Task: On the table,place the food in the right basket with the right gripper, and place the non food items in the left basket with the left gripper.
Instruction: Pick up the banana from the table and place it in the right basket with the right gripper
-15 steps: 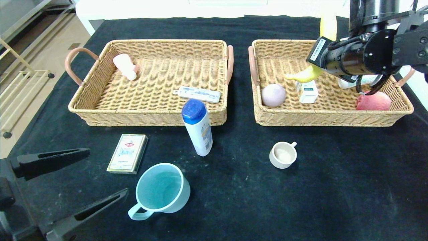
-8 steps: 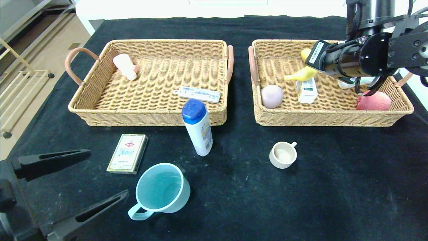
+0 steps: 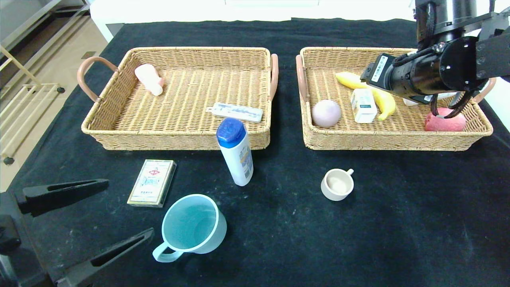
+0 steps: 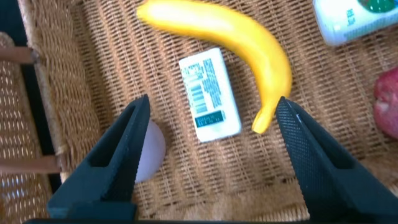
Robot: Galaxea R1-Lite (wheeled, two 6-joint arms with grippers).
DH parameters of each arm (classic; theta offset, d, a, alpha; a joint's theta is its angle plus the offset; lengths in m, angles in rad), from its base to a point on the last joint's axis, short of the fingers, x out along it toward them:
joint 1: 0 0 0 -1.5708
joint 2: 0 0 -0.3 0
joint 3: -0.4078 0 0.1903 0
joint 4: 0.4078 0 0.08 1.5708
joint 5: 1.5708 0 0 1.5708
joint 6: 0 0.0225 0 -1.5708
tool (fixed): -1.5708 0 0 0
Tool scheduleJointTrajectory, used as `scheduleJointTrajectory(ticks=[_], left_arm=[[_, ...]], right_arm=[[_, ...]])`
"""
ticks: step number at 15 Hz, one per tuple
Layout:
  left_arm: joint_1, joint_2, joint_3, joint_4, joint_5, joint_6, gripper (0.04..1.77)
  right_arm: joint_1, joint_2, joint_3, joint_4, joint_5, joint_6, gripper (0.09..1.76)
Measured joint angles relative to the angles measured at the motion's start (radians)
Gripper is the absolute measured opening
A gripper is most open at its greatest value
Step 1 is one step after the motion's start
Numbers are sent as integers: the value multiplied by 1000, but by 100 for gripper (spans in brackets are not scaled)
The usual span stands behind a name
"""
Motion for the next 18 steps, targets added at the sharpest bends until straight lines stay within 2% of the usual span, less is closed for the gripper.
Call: scheduleJointTrajectory(ticks=[4, 11, 15, 18], left_arm=[[0, 0, 7, 0, 0, 9, 172], [0, -1, 8, -1, 0, 10, 172], [0, -2, 9, -1, 0, 10, 172], [0, -3, 11, -1, 0, 11, 172]], right_arm=[[39, -57, 14, 152, 1, 6, 158], [189, -153, 122, 448, 1, 78, 166], [227, -157, 148, 543, 136, 153, 168], [244, -153, 207, 550, 149, 158, 169]])
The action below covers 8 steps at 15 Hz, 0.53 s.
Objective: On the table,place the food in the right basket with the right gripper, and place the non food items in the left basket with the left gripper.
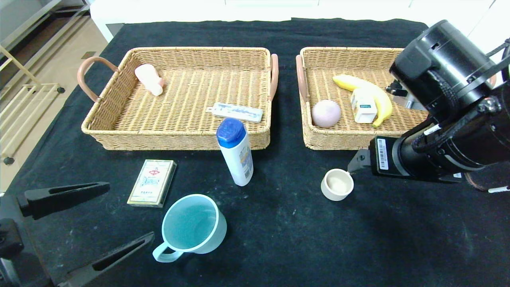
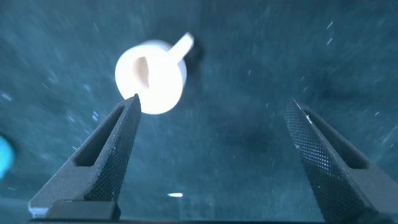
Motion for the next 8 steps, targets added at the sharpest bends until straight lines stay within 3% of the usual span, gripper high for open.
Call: scheduleJointTrajectory(ticks=[8], left_arm=[[0, -3, 3, 1, 0, 11, 172]], right_arm=[[39, 52, 66, -9, -8, 44, 170]])
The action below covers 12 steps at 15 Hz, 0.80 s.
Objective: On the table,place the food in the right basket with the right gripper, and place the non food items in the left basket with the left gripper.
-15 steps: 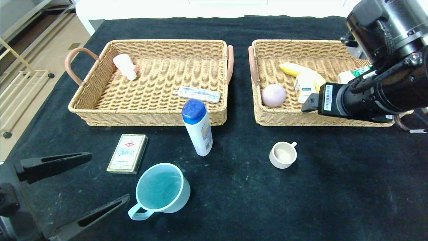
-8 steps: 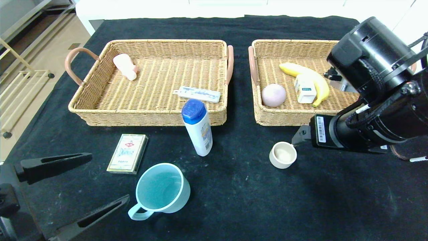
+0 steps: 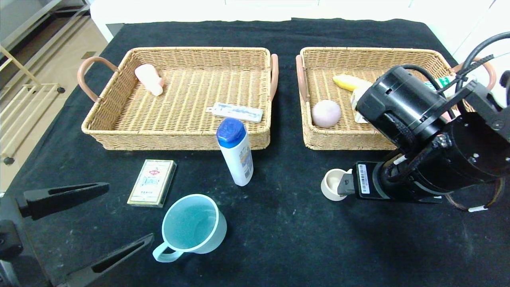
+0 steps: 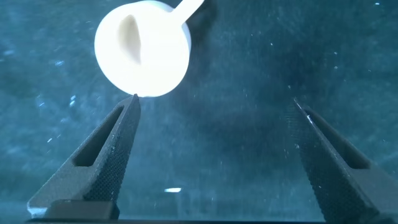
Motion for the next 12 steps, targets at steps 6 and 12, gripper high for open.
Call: scheduleJointTrajectory(ticks=[6, 12], left_arm=[[-1, 0, 8, -1, -1, 4, 172], [-14, 0, 11, -1, -1, 4, 172]], right_arm=[[-4, 34, -2, -43, 9, 2, 170], [2, 17, 2, -40, 11, 4, 170]])
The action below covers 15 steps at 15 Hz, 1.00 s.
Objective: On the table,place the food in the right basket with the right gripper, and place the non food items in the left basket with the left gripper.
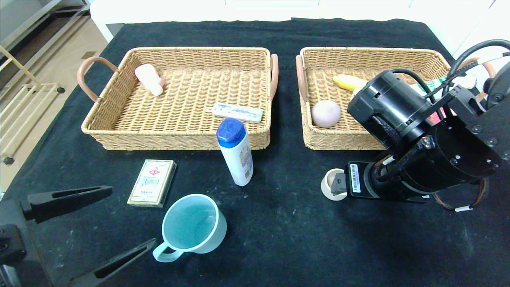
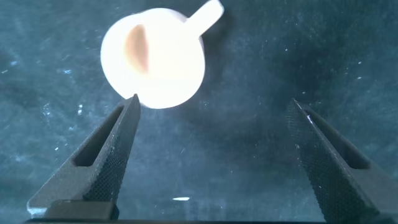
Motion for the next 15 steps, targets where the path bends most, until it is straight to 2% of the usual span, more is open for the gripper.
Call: scheduleJointTrajectory(ticks=[15], left_arm=[[0, 3, 3, 0, 1, 0, 172]], right_arm=[[-58, 22, 1, -29, -8, -3, 170]])
